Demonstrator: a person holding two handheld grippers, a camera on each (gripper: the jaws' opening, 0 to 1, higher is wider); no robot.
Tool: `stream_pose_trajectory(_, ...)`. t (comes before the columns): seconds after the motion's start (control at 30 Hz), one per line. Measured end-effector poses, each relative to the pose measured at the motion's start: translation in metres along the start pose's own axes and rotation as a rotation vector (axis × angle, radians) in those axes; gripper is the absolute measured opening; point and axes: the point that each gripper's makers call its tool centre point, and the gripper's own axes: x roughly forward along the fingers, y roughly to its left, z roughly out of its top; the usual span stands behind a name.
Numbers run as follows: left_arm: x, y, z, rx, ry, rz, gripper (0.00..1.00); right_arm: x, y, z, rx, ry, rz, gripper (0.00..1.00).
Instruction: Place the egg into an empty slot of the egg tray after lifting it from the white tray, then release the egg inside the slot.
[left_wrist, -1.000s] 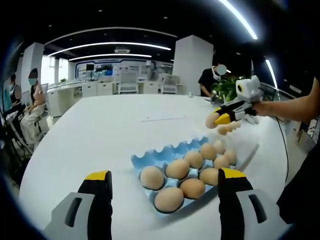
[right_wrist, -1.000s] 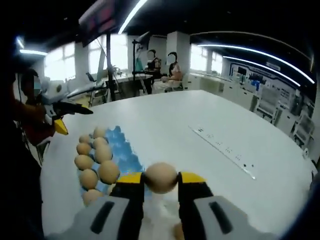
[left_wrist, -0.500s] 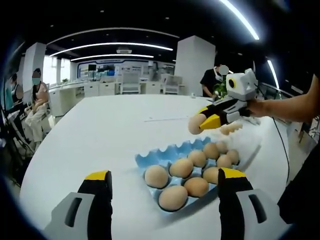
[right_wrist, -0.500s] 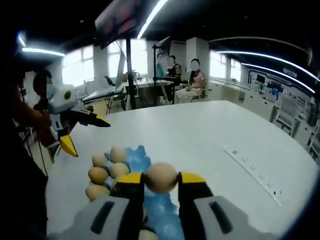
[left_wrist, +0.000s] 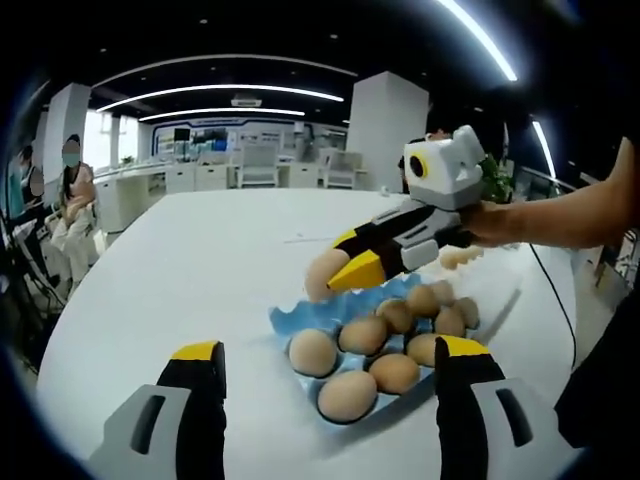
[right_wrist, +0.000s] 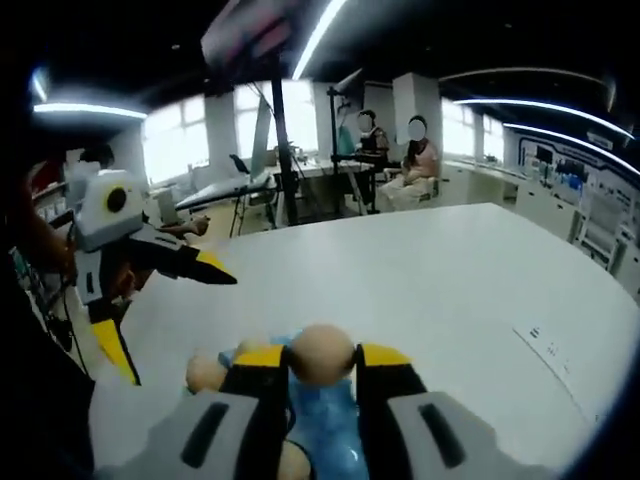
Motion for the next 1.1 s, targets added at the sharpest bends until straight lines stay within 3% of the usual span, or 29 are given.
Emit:
stream_pose_trajectory(0.57, 0.002, 0.004, -0.002, -0.009, -0.003, 0.004, 0.88, 0.027, 0.009, -0.017, 0.008, 0.084, 0.046, 0.25)
stream_pose_trajectory(0.73, 0.002, 0.005, -0.003, -0.015, -0.003, 0.007, 0.88, 0.034, 0.012, -0.022, -0.033, 0.124, 0.042, 0.26)
stream_pose_trajectory(0.83, 0.002, 0.004, -0.002, -0.023, -0.012, 0.002, 0.88, 0.037, 0.012, -0.028, 0.013, 0.154, 0.038, 0.26)
stream_pose_trajectory(1.1, 0.001, 0.005, -0.004, -0.016, -0.004, 0.006, 0.88, 0.035, 0.012, -0.026, -0.017, 0.146, 0.047, 0.26)
